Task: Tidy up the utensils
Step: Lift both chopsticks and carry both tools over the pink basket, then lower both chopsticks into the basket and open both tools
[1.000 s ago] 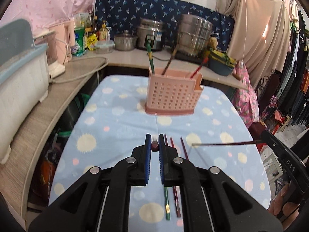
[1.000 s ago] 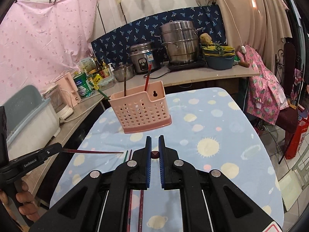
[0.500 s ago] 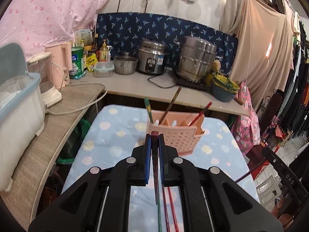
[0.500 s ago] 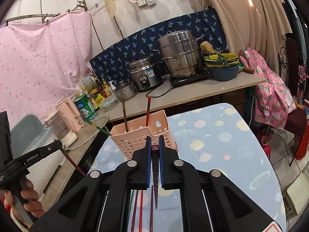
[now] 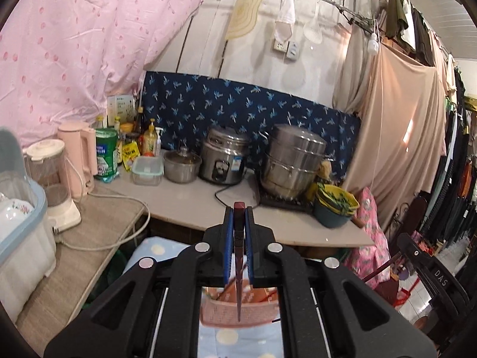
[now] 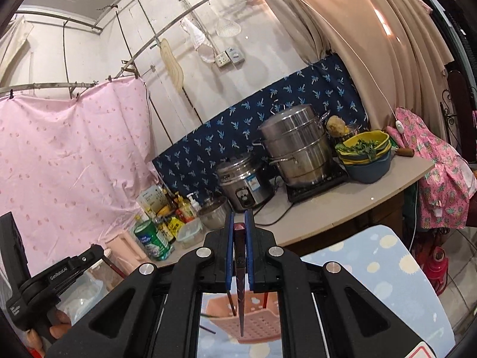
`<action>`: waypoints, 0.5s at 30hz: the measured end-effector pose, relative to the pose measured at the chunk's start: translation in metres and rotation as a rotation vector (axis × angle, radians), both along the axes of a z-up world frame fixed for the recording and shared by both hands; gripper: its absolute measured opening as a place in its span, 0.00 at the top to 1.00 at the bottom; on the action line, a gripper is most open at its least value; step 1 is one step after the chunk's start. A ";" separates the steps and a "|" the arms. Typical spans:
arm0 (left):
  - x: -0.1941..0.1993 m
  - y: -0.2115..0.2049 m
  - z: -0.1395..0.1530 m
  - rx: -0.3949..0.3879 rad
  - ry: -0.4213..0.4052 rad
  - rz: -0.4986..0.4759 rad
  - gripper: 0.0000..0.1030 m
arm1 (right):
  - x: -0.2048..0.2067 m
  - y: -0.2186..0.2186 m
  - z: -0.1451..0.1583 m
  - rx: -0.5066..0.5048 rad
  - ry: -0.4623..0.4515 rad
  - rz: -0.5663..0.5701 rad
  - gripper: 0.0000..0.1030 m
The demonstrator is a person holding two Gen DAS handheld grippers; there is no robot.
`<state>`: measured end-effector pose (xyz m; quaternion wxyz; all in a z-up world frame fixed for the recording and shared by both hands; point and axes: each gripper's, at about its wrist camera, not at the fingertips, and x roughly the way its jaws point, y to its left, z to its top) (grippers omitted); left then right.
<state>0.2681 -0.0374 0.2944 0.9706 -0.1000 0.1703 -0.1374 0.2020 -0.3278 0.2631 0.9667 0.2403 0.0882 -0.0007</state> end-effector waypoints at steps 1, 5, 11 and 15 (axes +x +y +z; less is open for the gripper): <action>0.005 -0.002 0.002 0.002 -0.011 0.010 0.93 | 0.007 -0.001 0.003 0.008 -0.010 -0.005 0.93; 0.028 -0.008 0.005 0.011 -0.032 0.038 0.93 | 0.039 -0.006 0.006 0.030 -0.018 -0.009 0.93; 0.056 -0.013 -0.019 0.046 0.009 0.047 0.93 | 0.080 -0.004 -0.029 0.028 0.078 0.014 0.93; 0.068 -0.015 -0.041 0.056 0.051 0.040 0.93 | 0.095 0.000 -0.057 0.012 0.143 0.029 0.93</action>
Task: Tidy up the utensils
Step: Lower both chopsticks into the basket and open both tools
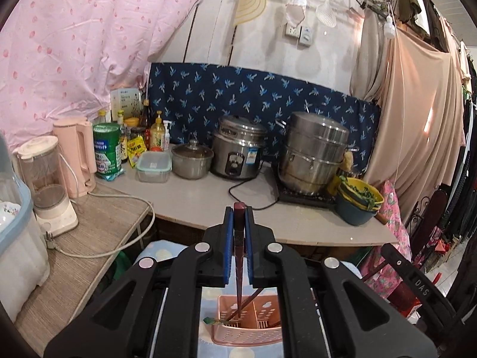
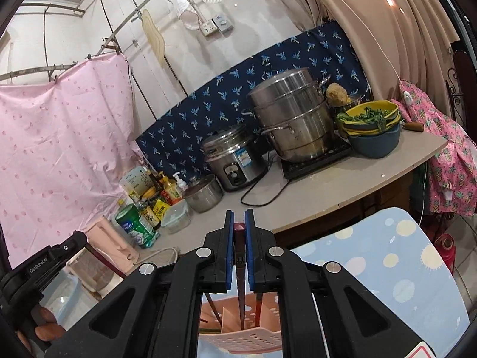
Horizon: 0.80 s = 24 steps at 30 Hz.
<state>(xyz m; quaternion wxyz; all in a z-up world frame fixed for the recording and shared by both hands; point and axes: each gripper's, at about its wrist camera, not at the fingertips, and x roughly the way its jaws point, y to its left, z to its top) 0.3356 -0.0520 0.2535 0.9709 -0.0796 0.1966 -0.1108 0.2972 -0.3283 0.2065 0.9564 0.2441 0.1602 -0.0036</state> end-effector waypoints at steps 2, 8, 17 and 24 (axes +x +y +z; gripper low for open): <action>0.004 -0.002 -0.011 0.005 0.024 -0.007 0.93 | 0.006 0.002 -0.011 -0.001 0.027 0.011 0.93; 0.011 -0.006 -0.034 0.021 0.077 -0.018 0.93 | 0.013 0.011 -0.029 -0.041 0.073 0.025 0.92; 0.004 -0.007 -0.045 0.029 0.089 -0.015 0.66 | -0.002 0.015 -0.022 -0.068 0.041 0.018 0.65; -0.017 -0.011 -0.043 0.094 0.070 0.023 0.48 | -0.020 0.026 -0.014 -0.103 0.033 0.031 0.62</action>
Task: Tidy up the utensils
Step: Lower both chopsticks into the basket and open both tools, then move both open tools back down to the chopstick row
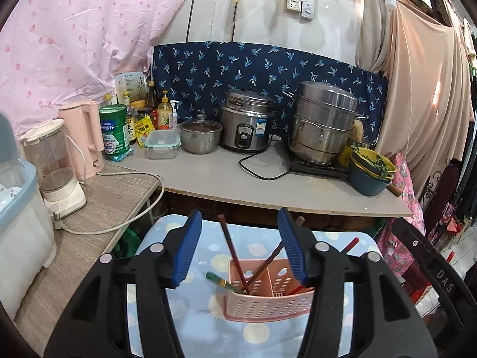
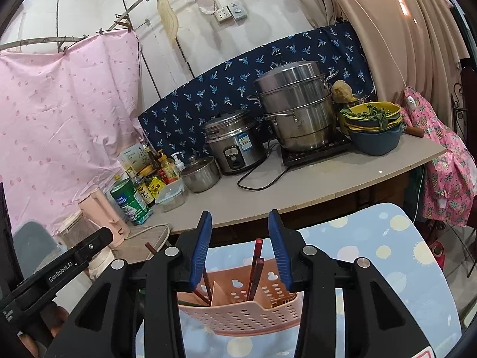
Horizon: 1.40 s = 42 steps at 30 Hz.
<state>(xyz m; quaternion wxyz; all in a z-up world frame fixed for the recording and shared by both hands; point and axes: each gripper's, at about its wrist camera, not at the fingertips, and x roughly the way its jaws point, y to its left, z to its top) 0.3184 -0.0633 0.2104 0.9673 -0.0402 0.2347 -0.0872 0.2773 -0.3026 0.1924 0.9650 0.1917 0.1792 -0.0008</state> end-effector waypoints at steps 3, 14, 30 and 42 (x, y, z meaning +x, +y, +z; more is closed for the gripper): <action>-0.013 -0.001 -0.001 0.028 0.002 0.010 0.42 | -0.010 0.005 0.000 -0.012 0.012 0.012 0.62; -0.060 0.002 -0.026 0.075 0.083 -0.010 0.38 | -0.066 0.027 -0.020 -0.073 0.072 0.044 0.57; -0.147 0.015 -0.112 0.139 0.204 -0.033 0.38 | -0.170 0.051 -0.097 -0.212 0.233 0.057 0.57; -0.197 0.028 -0.187 0.175 0.341 -0.053 0.38 | -0.224 0.075 -0.163 -0.255 0.376 0.092 0.57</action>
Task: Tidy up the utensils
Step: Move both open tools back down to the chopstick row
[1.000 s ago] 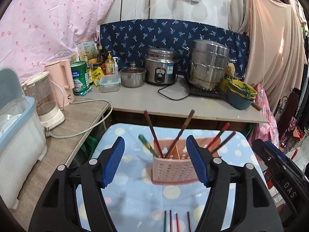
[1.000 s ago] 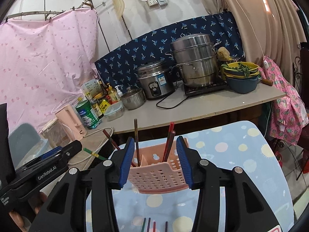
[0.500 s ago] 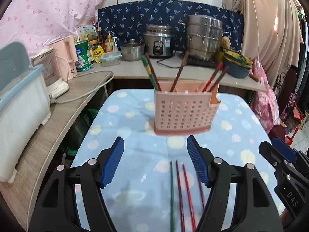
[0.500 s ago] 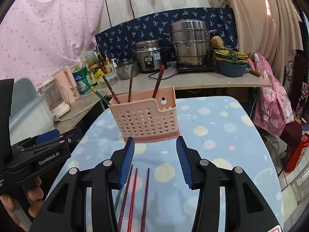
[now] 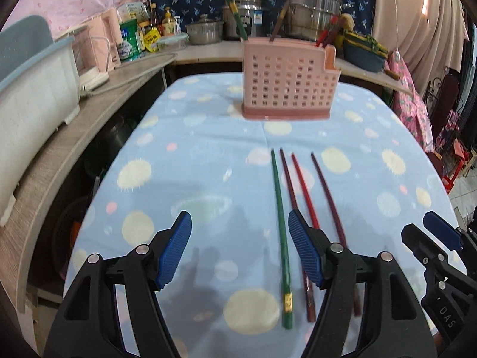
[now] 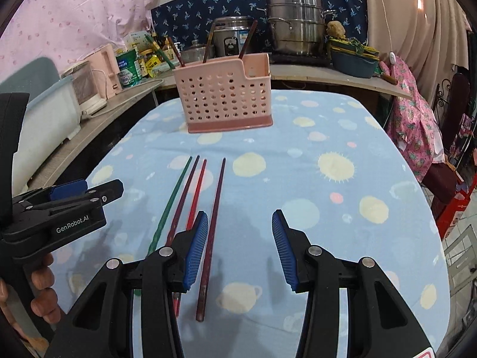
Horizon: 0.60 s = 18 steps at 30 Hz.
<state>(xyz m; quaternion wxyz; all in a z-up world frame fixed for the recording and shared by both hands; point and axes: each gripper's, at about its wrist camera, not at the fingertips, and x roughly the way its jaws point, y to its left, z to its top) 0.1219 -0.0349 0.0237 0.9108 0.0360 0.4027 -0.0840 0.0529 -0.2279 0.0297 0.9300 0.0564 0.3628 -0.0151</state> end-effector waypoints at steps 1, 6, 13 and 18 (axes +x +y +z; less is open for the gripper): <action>-0.003 0.001 -0.007 0.007 0.013 -0.003 0.38 | -0.003 0.002 -0.006 0.001 0.012 0.004 0.57; -0.016 0.006 -0.025 0.014 0.044 -0.010 0.38 | -0.015 0.017 -0.028 -0.028 0.055 0.020 0.57; -0.028 0.009 -0.039 0.011 0.077 -0.020 0.38 | -0.020 0.029 -0.048 -0.012 0.106 0.040 0.58; -0.033 0.009 -0.045 0.012 0.093 -0.030 0.38 | -0.021 0.037 -0.057 -0.031 0.125 0.052 0.67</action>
